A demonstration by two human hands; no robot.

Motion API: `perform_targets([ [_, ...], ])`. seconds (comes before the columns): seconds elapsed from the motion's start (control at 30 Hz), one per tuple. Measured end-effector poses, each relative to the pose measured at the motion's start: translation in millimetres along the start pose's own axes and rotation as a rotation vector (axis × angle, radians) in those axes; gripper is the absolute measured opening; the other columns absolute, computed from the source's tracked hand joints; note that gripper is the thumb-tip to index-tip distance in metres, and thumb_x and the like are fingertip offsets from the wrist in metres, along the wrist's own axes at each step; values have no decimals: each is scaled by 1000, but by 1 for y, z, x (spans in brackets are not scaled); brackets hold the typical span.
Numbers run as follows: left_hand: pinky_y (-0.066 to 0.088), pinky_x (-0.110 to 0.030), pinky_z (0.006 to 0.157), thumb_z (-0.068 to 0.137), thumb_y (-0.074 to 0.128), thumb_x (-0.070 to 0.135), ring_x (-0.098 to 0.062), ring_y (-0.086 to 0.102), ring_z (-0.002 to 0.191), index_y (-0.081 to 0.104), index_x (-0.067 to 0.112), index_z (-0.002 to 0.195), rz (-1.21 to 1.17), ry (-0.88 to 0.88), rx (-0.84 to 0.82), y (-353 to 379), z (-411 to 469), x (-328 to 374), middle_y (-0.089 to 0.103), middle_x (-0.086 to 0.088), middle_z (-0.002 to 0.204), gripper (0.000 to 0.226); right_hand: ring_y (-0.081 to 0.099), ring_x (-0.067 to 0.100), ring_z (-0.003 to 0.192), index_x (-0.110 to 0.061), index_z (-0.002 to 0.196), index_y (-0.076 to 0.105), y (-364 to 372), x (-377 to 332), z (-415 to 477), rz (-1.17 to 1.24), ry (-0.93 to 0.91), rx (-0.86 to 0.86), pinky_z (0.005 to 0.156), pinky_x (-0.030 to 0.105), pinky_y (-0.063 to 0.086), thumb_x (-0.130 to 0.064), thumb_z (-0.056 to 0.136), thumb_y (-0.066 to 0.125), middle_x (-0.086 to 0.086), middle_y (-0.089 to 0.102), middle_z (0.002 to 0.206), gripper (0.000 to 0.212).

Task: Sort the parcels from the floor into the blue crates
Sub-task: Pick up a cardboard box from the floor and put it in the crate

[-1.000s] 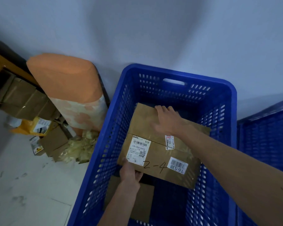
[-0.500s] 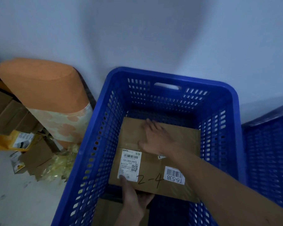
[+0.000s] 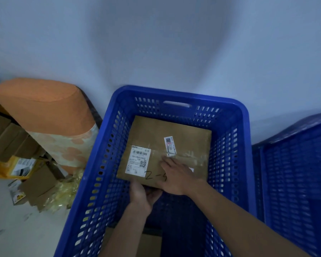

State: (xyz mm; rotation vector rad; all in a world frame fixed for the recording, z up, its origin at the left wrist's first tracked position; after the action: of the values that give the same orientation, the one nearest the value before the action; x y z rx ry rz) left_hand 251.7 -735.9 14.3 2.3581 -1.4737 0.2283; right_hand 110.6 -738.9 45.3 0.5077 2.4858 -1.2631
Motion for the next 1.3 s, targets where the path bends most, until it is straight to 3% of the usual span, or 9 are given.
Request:
perform_targets([
  [0.13, 56, -52, 84, 95, 51, 64, -41, 56, 116, 44, 12, 145, 48, -70, 69, -12, -19, -4, 52, -22, 134, 73, 17, 25, 147, -20, 155, 20, 1, 2, -27, 113, 87, -72, 117, 43, 24, -59, 90, 42, 0, 15, 163, 79],
  [0.23, 51, -54, 89, 94, 49, 66, -43, 57, 109, 37, 3, 148, 81, -100, 81, -10, -49, 4, 49, -28, 135, 83, 23, 30, 144, -19, 156, 20, -10, -5, -61, 121, 107, -100, 115, 43, 28, -56, 92, 42, 4, 21, 161, 77],
  [0.33, 47, -58, 98, 99, 43, 61, -47, 53, 121, 31, -1, 150, 108, -113, 79, 2, -96, 12, 43, -31, 144, 82, 33, 31, 138, -18, 154, 26, -35, -16, -106, 101, 124, -81, 108, 41, 34, -58, 94, 42, 8, 29, 158, 74],
  [0.5, 46, -58, 104, 100, 39, 62, -46, 55, 120, 30, -3, 151, 153, -56, 42, 25, -197, 25, 43, -31, 146, 83, 44, 29, 131, -29, 151, 32, -77, -38, -186, 118, 132, -69, 104, 45, 43, -61, 91, 42, 4, 42, 149, 69],
  [0.73, 54, -52, 87, 98, 39, 65, -41, 62, 106, 39, -3, 147, 284, 43, -61, 28, -305, 17, 53, -30, 135, 84, 54, 25, 119, -31, 142, 44, -109, -64, -278, 156, 117, 40, 82, 32, 41, -61, 89, 44, 3, 55, 139, 61],
  [0.9, 55, -48, 86, 101, 33, 62, -34, 63, 111, 39, 4, 150, 527, 109, -172, 18, -351, 1, 57, -22, 138, 76, 54, 25, 121, -28, 147, 40, -105, -66, -340, 250, 223, 138, 85, 31, 41, -62, 91, 46, 5, 52, 140, 66],
  [1.03, 51, -44, 92, 104, 29, 59, -27, 62, 112, 52, 11, 140, 905, 288, -243, 14, -383, -7, 62, -13, 133, 65, 46, 27, 134, -16, 151, 35, -97, -61, -392, 305, 361, 229, 105, 37, 38, -61, 93, 47, 8, 43, 152, 75],
  [1.17, 48, -45, 98, 100, 35, 58, -29, 65, 104, 68, 18, 105, 1215, 548, -378, 6, -413, -11, 70, -10, 113, 52, 44, 30, 136, -13, 152, 35, -74, -68, -450, 358, 519, 340, 105, 39, 37, -59, 96, 42, 10, 41, 154, 73],
  [1.3, 47, -47, 103, 101, 37, 49, -32, 63, 105, 63, 18, 96, 1411, 619, -507, -19, -436, -33, 68, -14, 110, 40, 46, 31, 134, -13, 149, 37, -26, -88, -512, 412, 646, 442, 103, 41, 39, -57, 98, 41, 11, 44, 151, 67],
])
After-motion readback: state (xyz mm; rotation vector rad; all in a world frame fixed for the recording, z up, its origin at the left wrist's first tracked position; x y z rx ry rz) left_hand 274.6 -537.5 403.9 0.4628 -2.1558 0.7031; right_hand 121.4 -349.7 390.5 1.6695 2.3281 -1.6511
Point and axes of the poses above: each hand's wrist, its own z-axis towards the middle knuckle, its own y-axis out of the palm, x = y × z, the point moved 4 cm from there along z, towards the middle knuckle
